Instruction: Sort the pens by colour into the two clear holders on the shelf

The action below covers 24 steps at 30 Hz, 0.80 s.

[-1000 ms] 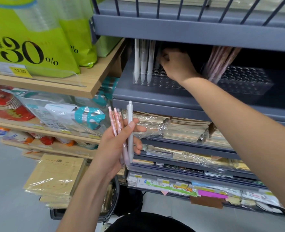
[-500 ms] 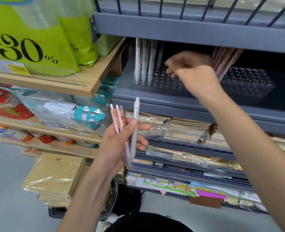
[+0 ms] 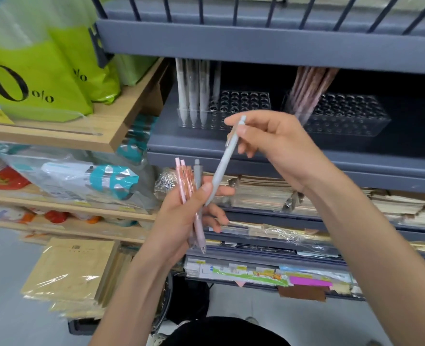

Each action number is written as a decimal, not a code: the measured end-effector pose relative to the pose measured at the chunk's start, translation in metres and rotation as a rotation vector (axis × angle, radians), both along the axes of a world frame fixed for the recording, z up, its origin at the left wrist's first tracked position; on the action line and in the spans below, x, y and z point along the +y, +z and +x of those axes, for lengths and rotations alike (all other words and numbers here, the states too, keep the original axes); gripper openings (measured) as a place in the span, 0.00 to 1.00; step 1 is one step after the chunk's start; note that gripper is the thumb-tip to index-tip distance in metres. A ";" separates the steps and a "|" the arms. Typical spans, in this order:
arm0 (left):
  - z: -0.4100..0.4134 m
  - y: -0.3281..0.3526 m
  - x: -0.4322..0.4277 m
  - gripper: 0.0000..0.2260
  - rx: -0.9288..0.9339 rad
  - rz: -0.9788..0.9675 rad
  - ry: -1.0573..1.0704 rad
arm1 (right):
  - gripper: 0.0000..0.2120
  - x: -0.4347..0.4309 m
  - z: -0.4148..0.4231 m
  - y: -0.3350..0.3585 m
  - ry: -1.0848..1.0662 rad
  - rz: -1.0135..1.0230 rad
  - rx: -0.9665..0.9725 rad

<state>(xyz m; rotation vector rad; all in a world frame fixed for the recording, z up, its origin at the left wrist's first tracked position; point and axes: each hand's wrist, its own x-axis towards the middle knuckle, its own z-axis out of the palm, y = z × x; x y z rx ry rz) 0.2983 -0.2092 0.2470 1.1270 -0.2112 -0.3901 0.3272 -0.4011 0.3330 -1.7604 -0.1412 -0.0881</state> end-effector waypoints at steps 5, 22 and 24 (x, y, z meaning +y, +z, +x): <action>0.002 -0.001 -0.004 0.12 -0.003 0.007 0.044 | 0.08 0.013 -0.002 -0.013 0.036 -0.072 0.095; 0.004 0.002 0.028 0.05 0.037 0.031 0.114 | 0.09 0.008 0.103 0.004 -0.529 -0.373 -0.209; 0.004 0.001 0.033 0.05 0.035 0.037 0.126 | 0.11 0.013 0.106 0.006 -0.504 -0.469 -0.224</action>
